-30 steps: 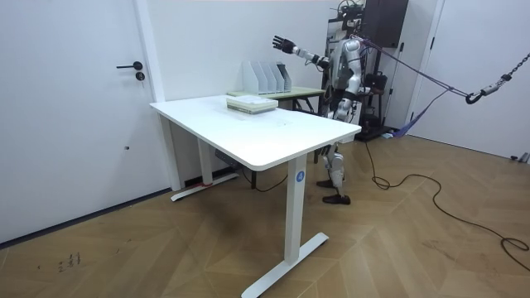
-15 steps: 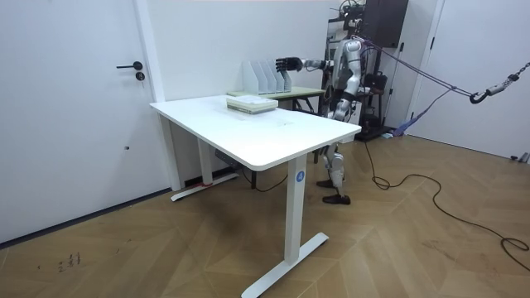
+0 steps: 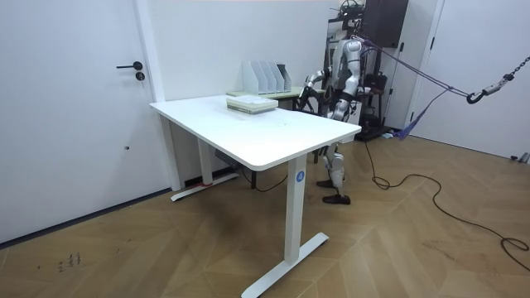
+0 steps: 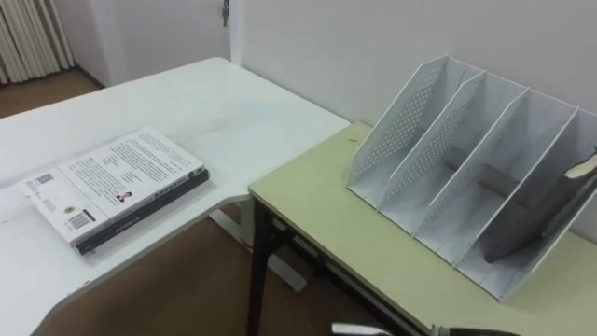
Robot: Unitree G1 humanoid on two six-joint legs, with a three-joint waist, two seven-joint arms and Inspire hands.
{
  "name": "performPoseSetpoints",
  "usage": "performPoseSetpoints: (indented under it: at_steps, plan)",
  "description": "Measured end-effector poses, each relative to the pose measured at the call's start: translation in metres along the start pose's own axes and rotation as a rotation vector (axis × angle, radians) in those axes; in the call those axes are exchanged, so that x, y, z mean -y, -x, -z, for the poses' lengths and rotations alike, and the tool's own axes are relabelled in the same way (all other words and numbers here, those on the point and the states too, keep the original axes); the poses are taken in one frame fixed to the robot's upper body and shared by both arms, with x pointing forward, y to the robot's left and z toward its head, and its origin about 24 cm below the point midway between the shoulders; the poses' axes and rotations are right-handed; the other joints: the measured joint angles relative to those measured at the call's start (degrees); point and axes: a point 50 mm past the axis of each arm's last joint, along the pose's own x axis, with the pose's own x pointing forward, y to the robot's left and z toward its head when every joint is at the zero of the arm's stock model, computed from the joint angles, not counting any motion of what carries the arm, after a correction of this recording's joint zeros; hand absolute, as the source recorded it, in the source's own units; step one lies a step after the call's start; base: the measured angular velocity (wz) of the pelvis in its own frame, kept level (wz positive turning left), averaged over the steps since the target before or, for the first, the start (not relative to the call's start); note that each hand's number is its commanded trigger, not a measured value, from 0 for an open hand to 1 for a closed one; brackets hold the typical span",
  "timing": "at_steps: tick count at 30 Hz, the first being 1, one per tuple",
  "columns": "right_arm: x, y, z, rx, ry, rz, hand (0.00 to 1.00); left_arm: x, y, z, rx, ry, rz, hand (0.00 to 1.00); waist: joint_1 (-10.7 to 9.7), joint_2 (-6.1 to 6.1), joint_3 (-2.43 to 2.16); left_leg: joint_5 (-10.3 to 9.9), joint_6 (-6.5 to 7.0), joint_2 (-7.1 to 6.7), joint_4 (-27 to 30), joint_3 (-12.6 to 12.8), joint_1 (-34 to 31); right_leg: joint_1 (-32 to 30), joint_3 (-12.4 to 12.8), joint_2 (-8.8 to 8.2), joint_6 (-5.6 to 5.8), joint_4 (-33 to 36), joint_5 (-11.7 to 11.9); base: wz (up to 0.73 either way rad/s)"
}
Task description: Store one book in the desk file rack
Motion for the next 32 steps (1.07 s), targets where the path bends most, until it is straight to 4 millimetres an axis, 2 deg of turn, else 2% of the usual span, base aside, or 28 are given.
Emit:
performPoseSetpoints:
  at_steps: [2, 3, 5, 7, 8, 9, 11, 12, 14, 18, 19, 20, 23, 26, 32]
  plan:
    - [-0.009, -0.006, 0.025, -0.117, -0.041, -0.017, 0.00, 0.002, -0.001, 0.000, -0.003, 0.001, -0.012, 0.00, -0.1, 0.33, 0.14, 0.0, 0.00, -0.02, -0.1, 0.0, -0.2, 0.0, -0.1, -0.05, 0.08, -0.4, 0.0, 0.00]
    - [-0.012, -0.008, 0.033, -0.152, -0.053, -0.021, 0.00, 0.003, -0.001, 0.000, -0.002, 0.000, -0.016, 0.00, -0.1, 0.37, 0.06, 0.0, 0.01, -0.03, -0.1, 0.0, -0.2, 0.0, -0.1, -0.06, 0.13, -0.6, 0.1, 0.04]
    - [-0.027, -0.015, 0.061, -0.295, -0.085, -0.034, 0.00, 0.005, -0.002, 0.001, -0.005, 0.000, -0.028, 0.00, 0.0, 0.67, 0.09, 0.0, 0.01, -0.06, -0.1, 0.0, -0.2, -0.2, -0.1, -0.07, 0.14, -0.6, 0.1, -0.02]
    - [-0.025, -0.013, 0.076, -0.341, -0.143, 0.024, 0.00, 0.007, -0.002, 0.003, -0.006, 0.013, -0.044, 0.00, -0.2, 0.90, 0.04, 0.0, 0.02, -0.07, -0.1, 0.2, -0.5, -0.1, -0.1, -0.10, 0.15, -0.7, 0.1, 0.00]
    - [-0.029, -0.012, 0.089, -0.389, -0.170, 0.051, 0.00, 0.006, -0.002, 0.004, -0.008, 0.011, -0.053, 0.00, -0.5, 0.90, -0.19, 0.0, 0.03, -0.09, 0.1, 0.2, -0.7, 0.0, -0.3, -0.17, 0.18, -0.8, 0.1, 0.13]
    - [-0.033, -0.011, 0.097, -0.416, -0.188, 0.061, 0.00, 0.006, -0.002, 0.004, -0.009, 0.012, -0.057, 0.00, -0.5, 0.90, -0.24, 0.0, 0.03, -0.11, 0.1, 0.2, -0.7, 0.2, -0.3, -0.22, 0.21, -0.8, 0.0, 0.21]
    - [-0.056, -0.007, 0.131, -0.569, -0.222, 0.066, 0.00, 0.008, -0.002, 0.012, -0.024, 0.022, -0.078, 0.00, -0.4, 1.30, -0.22, 0.0, 0.05, -0.27, -0.1, 0.1, 0.3, 1.1, -0.7, -0.40, 0.44, -1.2, -0.1, 0.16]
    - [-0.063, -0.006, 0.139, -0.614, -0.216, 0.066, 0.00, 0.009, -0.001, 0.014, -0.027, 0.024, -0.084, 0.00, -0.4, 1.44, -0.31, 0.0, 0.05, -0.32, 0.0, 0.1, 0.3, 1.3, -0.7, -0.46, 0.53, -1.2, -0.2, 0.10]
    - [-0.094, 0.000, 0.165, -0.755, -0.233, 0.055, 0.00, 0.010, -0.001, 0.017, -0.029, 0.030, -0.105, 0.00, -0.7, 1.95, -0.39, 0.0, 0.05, -0.42, -0.1, 0.1, 0.6, 1.8, -0.6, -0.52, 0.70, -1.5, -0.3, 0.09]
    - [-0.132, 0.001, 0.182, -0.825, -0.390, 0.112, 0.00, 0.010, 0.000, 0.029, -0.059, 0.075, -0.135, 0.00, -2.3, 2.72, -0.39, 0.0, 0.05, -0.31, -0.2, 0.4, 1.5, 2.8, -0.5, -0.43, 0.65, -1.5, -0.4, -0.02]
    - [-0.143, 0.000, 0.184, -0.834, -0.446, 0.133, 0.00, 0.011, 0.001, 0.034, -0.074, 0.083, -0.144, 0.00, -2.9, 2.72, -0.14, 0.0, 0.05, -0.31, -0.3, 0.4, 1.9, 2.9, -0.4, -0.40, 0.66, -1.5, -0.4, 0.00]
    - [-0.150, -0.002, 0.184, -0.837, -0.502, 0.164, 0.00, 0.013, 0.000, 0.034, -0.073, 0.086, -0.148, 0.00, -3.6, 3.01, -0.09, 0.0, 0.06, -0.33, -0.3, 0.4, 2.1, 2.9, -0.1, -0.40, 0.69, -1.4, -0.7, 0.00]
    - [-0.163, -0.011, 0.181, -0.829, -0.594, 0.212, 0.00, 0.014, 0.001, 0.039, -0.091, 0.080, -0.158, 0.00, -5.2, 3.63, 0.03, 0.0, 0.13, -0.35, -0.7, 0.3, 2.3, 2.5, 0.0, -0.41, 0.72, -0.4, -1.0, -0.01]
    - [-0.172, -0.016, 0.178, -0.839, -0.630, 0.216, 0.00, 0.013, 0.003, 0.045, -0.107, 0.077, -0.163, 0.00, -6.4, 3.69, 0.03, 0.0, 0.13, -0.33, -0.9, 0.2, 2.7, 2.4, -0.1, -0.42, 0.45, 0.5, -1.4, 0.00]
    - [-0.182, -0.013, 0.182, -0.878, -0.732, 0.253, 0.00, 0.013, 0.003, 0.045, -0.116, 0.029, -0.168, 0.00, -7.8, 3.73, -0.07, -0.1, 0.09, -0.36, -1.1, 0.3, 2.7, 1.8, 0.0, -0.41, 0.35, 1.5, -2.1, -0.01]
